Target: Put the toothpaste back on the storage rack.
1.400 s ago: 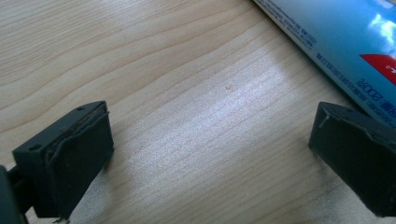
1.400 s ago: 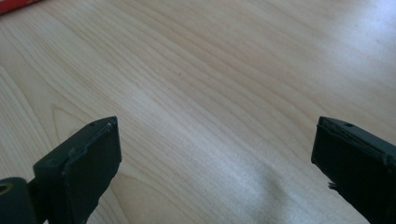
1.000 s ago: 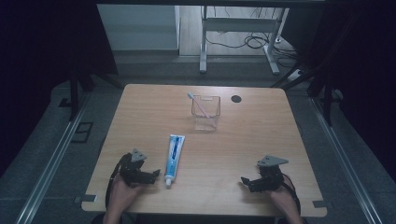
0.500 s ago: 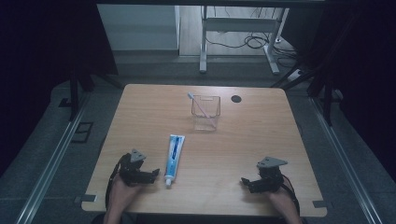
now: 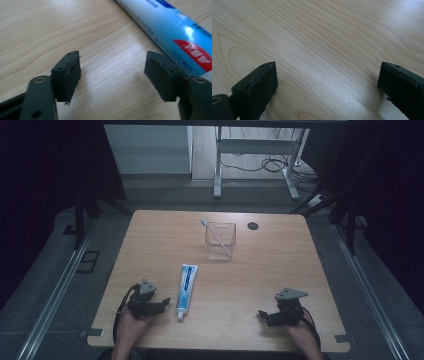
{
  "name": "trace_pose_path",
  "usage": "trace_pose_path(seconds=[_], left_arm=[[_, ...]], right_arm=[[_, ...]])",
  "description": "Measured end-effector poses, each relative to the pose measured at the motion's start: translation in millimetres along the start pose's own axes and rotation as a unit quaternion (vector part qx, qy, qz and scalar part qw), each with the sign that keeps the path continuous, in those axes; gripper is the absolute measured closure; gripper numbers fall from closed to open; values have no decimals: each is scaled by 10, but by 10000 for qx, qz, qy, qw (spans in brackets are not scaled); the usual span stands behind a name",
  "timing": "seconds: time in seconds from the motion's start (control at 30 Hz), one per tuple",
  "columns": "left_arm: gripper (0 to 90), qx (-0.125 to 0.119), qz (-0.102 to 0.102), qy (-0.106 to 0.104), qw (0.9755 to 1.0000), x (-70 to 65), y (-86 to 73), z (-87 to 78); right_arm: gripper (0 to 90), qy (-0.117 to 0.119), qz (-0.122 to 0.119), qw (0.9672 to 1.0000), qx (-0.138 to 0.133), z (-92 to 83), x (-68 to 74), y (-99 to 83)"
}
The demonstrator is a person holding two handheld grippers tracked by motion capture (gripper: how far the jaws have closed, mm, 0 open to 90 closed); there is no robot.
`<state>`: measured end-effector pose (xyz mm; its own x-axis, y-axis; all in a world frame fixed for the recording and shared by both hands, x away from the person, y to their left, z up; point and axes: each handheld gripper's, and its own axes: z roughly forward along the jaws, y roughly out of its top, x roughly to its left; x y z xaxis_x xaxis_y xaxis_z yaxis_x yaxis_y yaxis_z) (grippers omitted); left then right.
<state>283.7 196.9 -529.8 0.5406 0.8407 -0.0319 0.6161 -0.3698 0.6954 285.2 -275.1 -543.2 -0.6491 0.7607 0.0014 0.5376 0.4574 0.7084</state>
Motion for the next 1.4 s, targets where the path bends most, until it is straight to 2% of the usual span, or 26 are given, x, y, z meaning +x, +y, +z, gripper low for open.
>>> trace_pose_path(seconds=[0.17, 0.3, 0.43, 0.6, 0.7, 0.87, 1.03, 1.27, 1.33, 1.4], left_arm=[[474, -127, -21, -206, 9997, -16, 62, -49], [608, -131, -39, -270, 9995, -49, 117, -61], [745, -127, -98, -439, 9989, -94, 172, -62], [854, -122, 78, -632, 9979, -207, 255, -51], [882, -148, 118, -800, 9966, -286, 312, -44], [892, -52, 245, -974, 9949, -400, 409, -12], [887, 118, 479, -1030, 9935, -521, 470, 61], [883, 370, 558, -1124, 9914, -663, 468, 173], [888, 412, 589, -1125, 9911, -672, 452, 188], [889, 419, 538, -1164, 9909, -675, 435, 192]], right_arm=[[26, -14, 8, 10000, -2, 0, -1, 0], [27, -24, 15, 10000, -2, 0, -2, 0], [26, -20, 17, 10000, -4, 1, -3, -1], [27, -20, 18, 10000, -5, 1, -3, -1], [27, -21, 32, 10000, 5, 0, -1, -1], [27, -19, 32, 10000, 6, -1, -1, -1], [27, -20, 18, 10000, -2, 0, -4, 0], [27, -20, 20, 10000, -2, 0, -3, 0], [27, -20, 19, 10000, -2, 0, -3, 0], [27, -19, 21, 10000, -2, 0, -3, 0]])
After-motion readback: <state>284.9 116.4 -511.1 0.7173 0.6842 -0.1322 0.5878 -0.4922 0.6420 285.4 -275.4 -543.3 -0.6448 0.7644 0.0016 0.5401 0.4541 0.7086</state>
